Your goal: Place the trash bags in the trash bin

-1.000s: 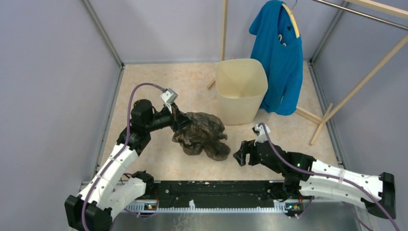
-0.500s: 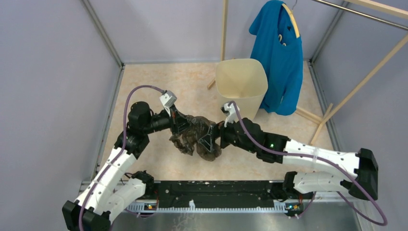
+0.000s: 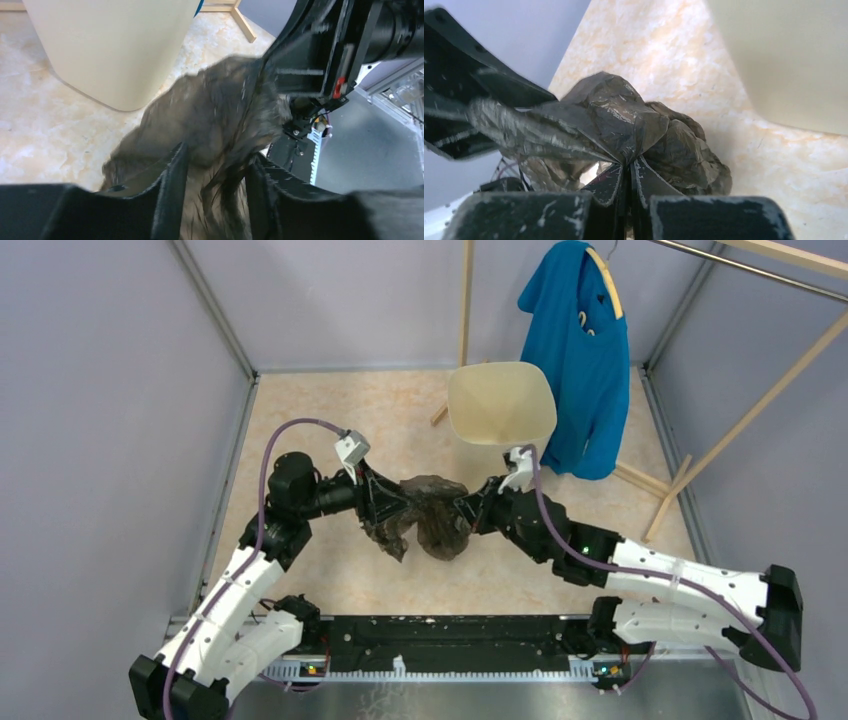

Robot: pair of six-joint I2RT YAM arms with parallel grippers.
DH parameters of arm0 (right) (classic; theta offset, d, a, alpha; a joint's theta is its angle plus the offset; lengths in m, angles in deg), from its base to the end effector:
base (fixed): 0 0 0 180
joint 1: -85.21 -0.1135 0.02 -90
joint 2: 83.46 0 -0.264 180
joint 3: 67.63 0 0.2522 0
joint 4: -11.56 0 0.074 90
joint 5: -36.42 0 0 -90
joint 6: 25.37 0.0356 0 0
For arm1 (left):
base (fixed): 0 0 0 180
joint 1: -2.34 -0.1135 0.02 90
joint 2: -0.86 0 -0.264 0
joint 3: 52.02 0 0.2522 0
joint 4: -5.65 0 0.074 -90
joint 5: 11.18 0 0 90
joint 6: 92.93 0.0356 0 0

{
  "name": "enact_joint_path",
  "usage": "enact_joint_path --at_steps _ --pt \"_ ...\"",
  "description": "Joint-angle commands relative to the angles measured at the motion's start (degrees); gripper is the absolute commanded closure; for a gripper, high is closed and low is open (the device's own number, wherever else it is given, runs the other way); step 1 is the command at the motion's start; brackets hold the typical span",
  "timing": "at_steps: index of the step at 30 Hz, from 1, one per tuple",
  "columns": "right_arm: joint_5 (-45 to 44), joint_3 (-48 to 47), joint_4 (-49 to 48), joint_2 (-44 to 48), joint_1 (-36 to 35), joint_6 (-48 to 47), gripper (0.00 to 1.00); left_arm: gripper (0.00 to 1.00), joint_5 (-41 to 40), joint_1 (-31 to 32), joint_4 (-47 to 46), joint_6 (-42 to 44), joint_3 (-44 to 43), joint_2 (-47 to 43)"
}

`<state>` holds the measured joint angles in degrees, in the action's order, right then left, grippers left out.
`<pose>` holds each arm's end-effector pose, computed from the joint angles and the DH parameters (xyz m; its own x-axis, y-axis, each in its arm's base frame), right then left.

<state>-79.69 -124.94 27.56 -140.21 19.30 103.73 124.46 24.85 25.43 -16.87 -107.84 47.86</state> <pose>0.1080 0.2032 0.3085 -0.4921 0.2868 -0.8219 -0.4333 0.7383 0.5170 0.1623 -0.0948 0.3264 -0.3912 -0.0202 -0.9201 0.8468 0.3836 -0.3684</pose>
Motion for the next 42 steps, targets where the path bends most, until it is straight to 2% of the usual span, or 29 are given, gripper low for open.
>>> enact_joint_path --at_steps 1,3,4,7,10,17,20,24,28,31,32,33,34,37,39,42 --pt "2.6 -0.9 4.2 4.9 5.2 2.0 1.0 0.4 1.9 0.3 -3.6 0.9 0.4 -0.4" --pt "8.4 0.0 5.0 6.9 7.9 2.5 1.0 0.29 2.1 0.3 -3.6 0.9 0.4 -0.3" --pt "11.6 0.4 4.9 7.7 9.0 2.7 1.0 0.27 2.3 0.3 -3.7 0.9 0.5 -0.2" --pt "22.0 1.6 2.6 8.8 11.4 4.8 1.0 0.27 2.5 0.3 -3.6 0.8 0.4 0.5" --pt "27.9 1.7 0.6 8.4 11.6 6.6 1.0 0.27 3.1 0.3 -3.9 0.5 0.4 1.0" --pt "30.5 0.5 1.9 8.2 11.6 6.8 1.0 0.35 2.8 0.3 -3.8 0.3 0.5 1.3" --pt "31.6 0.1 3.4 7.6 11.6 5.5 1.0 0.46 2.0 0.2 -3.6 0.5 0.5 0.7" --pt "30.3 -2.6 11.1 6.3 11.6 1.3 1.0 0.58 1.0 0.3 -3.2 1.3 0.4 -0.5" --pt "28.3 -4.4 17.3 5.4 11.5 -0.9 1.0 0.8 0.1 0.3 -2.7 1.0 0.3 -1.7" --pt "29.1 -4.3 16.8 5.3 11.5 -1.4 1.0 0.98 -0.8 0.3 -0.4 -0.6 -0.4 -3.2" --pt "29.4 -4.6 16.1 5.0 11.6 -1.6 0.99 1.0 -1.6 0.3 1.5 -1.1 -1.2 -3.8" --pt "29.5 -5.1 15.6 4.4 11.5 -1.8 0.91 1.0 -3.3 0.3 3.5 -1.3 -2.2 -4.7" --pt "29.5 -6.0 15.3 3.5 11.5 -2.2 0.78 1.0 -6.2 0.3 6.0 -1.4 -3.7 -5.8" --pt "29.9 -10.6 15.3 -0.9 11.5 -3.9 0.46 1.0 -24.8 0.3 15.5 -1.2 -11.0 -9.7" --pt "30.0 -13.2 15.5 -3.1 11.5 -4.1 0.35 1.0 -36.1 0.3 20.2 -1.1 -16.8 -10.9" --pt "30.6 -14.4 15.0 -4.3 11.4 -3.2 0.27 1.0 -41.9 0.3 22.9 -1.0 -23.6 -11.8"
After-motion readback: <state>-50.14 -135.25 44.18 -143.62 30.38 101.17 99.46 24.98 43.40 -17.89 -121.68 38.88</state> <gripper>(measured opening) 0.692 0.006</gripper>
